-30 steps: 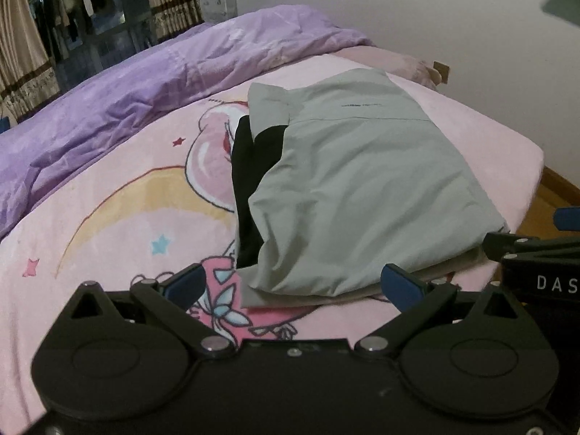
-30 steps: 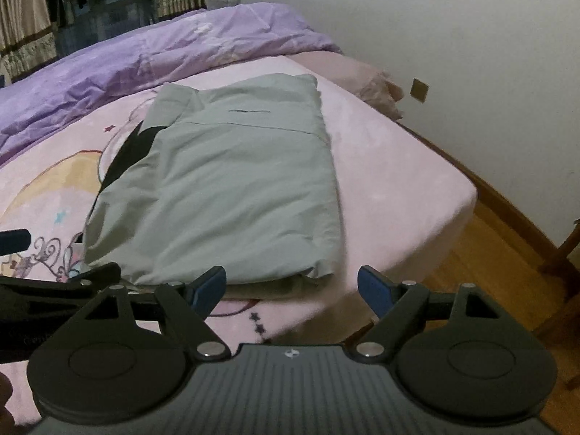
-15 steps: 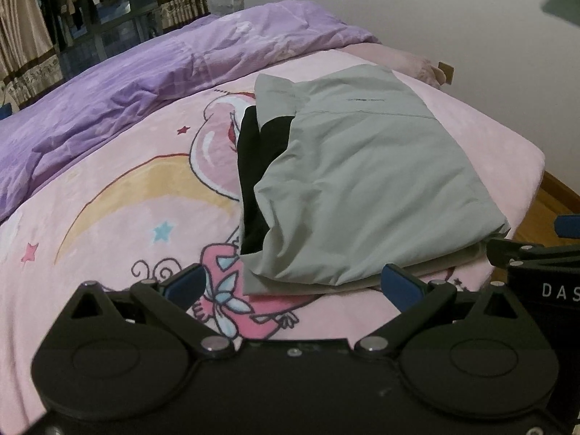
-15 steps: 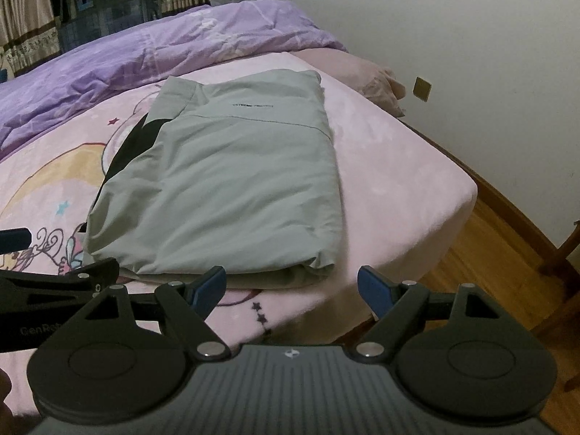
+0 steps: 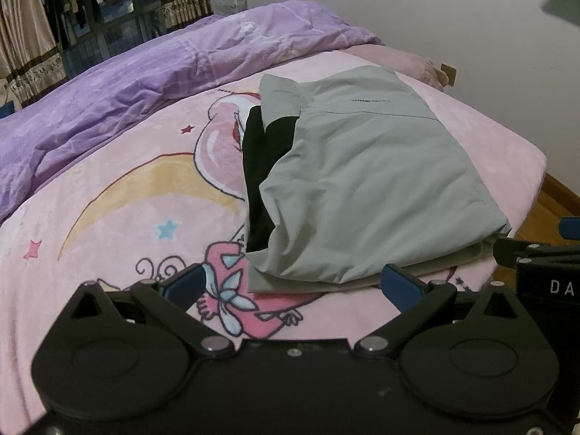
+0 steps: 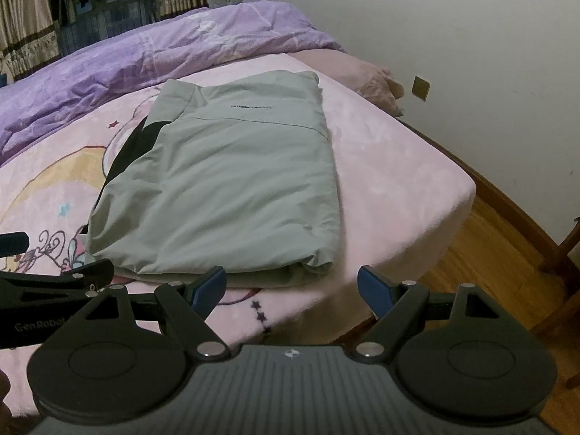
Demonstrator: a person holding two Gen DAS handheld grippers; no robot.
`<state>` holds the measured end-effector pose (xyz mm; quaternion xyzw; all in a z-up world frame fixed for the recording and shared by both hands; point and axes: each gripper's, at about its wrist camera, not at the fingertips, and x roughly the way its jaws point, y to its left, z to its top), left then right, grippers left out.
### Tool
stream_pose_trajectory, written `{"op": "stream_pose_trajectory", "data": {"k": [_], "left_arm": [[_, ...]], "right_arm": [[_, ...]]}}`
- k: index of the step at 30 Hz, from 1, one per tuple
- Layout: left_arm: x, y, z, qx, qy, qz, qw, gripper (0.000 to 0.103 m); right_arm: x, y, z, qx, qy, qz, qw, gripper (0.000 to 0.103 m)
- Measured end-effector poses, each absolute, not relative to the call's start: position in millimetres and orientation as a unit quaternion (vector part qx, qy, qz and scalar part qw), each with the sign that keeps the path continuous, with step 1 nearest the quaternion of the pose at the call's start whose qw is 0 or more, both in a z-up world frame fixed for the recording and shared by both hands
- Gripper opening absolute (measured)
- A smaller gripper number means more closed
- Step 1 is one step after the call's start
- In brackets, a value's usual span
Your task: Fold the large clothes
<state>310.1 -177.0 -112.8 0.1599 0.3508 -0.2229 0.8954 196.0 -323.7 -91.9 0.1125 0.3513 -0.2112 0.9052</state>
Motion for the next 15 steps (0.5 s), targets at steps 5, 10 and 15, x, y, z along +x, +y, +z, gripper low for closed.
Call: {"op": "stream_pose_trajectory", "data": {"k": [5, 10, 15], "left_arm": [[310.4, -176.8, -113.2, 0.160, 0.352, -0.222, 0.895, 0.103], [308.7, -173.9, -112.3, 0.157, 0.350, -0.226, 0.895, 0.103], [308.0, -173.4, -111.3, 0.156, 0.350, -0.226, 0.896, 0.103]], "right_arm": [[193.8, -323.4, -90.7, 0.111, 0.351, -0.211, 0.905, 0.096], [193.7, -323.0, -90.7, 0.111, 0.351, -0.211, 0.906, 0.096], [192.7, -321.3, -90.2, 0.108, 0.350, -0.210, 0.906, 0.096]]}}
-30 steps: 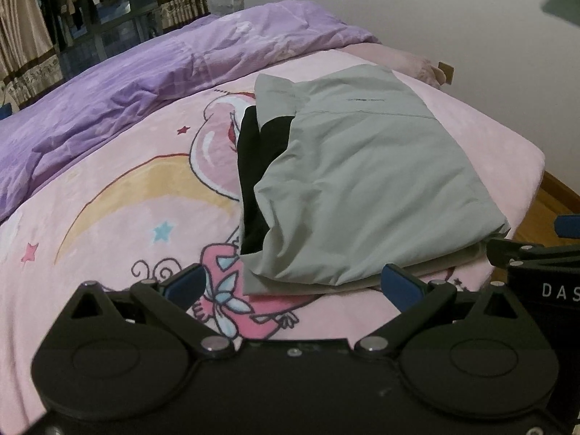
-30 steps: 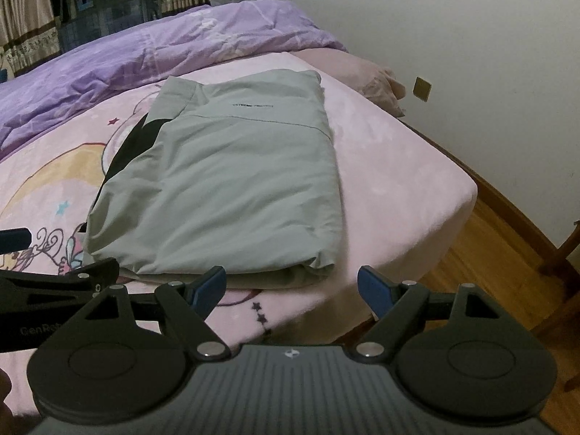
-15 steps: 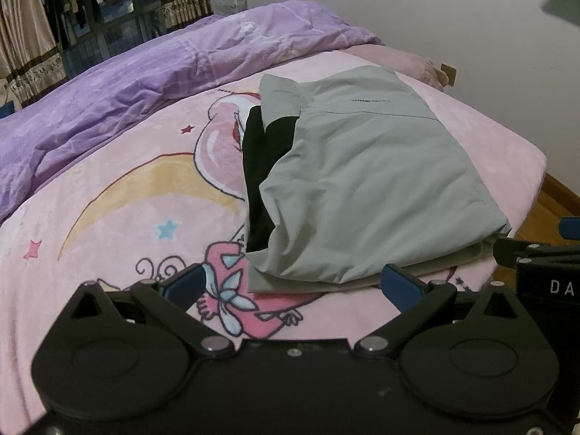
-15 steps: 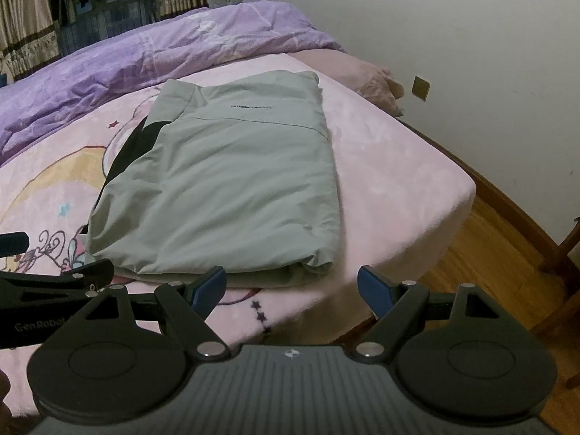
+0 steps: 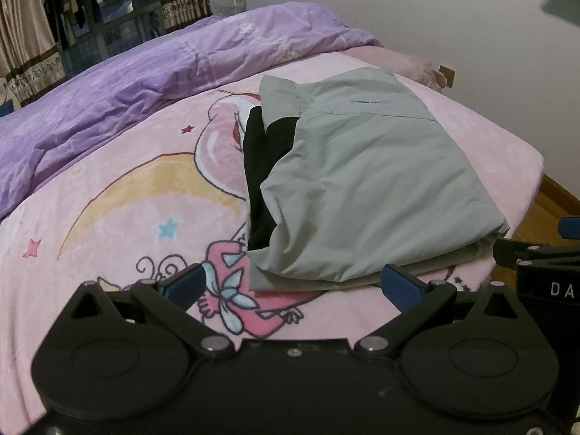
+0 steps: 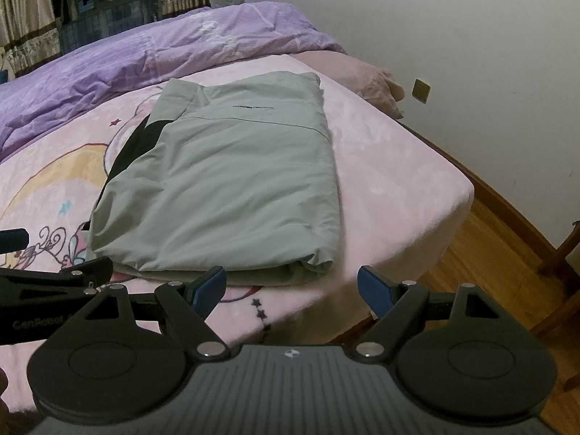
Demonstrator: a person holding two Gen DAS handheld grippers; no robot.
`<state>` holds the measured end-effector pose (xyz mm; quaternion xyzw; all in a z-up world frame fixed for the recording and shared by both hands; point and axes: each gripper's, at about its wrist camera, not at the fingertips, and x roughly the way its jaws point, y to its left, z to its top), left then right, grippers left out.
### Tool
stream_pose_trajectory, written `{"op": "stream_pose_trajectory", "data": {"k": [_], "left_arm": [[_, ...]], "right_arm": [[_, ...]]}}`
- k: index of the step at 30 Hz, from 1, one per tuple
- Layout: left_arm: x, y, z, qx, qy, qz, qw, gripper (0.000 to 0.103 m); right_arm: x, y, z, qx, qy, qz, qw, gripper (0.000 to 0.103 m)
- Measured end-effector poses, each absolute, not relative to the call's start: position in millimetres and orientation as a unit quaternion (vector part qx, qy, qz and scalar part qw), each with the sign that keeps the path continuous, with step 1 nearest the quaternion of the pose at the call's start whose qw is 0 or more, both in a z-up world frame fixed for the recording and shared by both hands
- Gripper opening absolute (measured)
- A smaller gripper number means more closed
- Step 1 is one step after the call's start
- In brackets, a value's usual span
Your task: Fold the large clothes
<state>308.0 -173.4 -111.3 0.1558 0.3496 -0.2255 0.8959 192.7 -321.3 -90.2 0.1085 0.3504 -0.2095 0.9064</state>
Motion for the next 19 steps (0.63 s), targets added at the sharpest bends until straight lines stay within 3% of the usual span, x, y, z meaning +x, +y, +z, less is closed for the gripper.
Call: {"op": "stream_pose_trajectory", "data": {"k": [19], "left_arm": [[300.5, -172.4, -107.0, 0.161, 0.334, -0.234, 0.899, 0.103]], "right_arm": [[188.5, -312.9, -87.7, 0.102, 0.352, -0.207, 0.907, 0.096]]}}
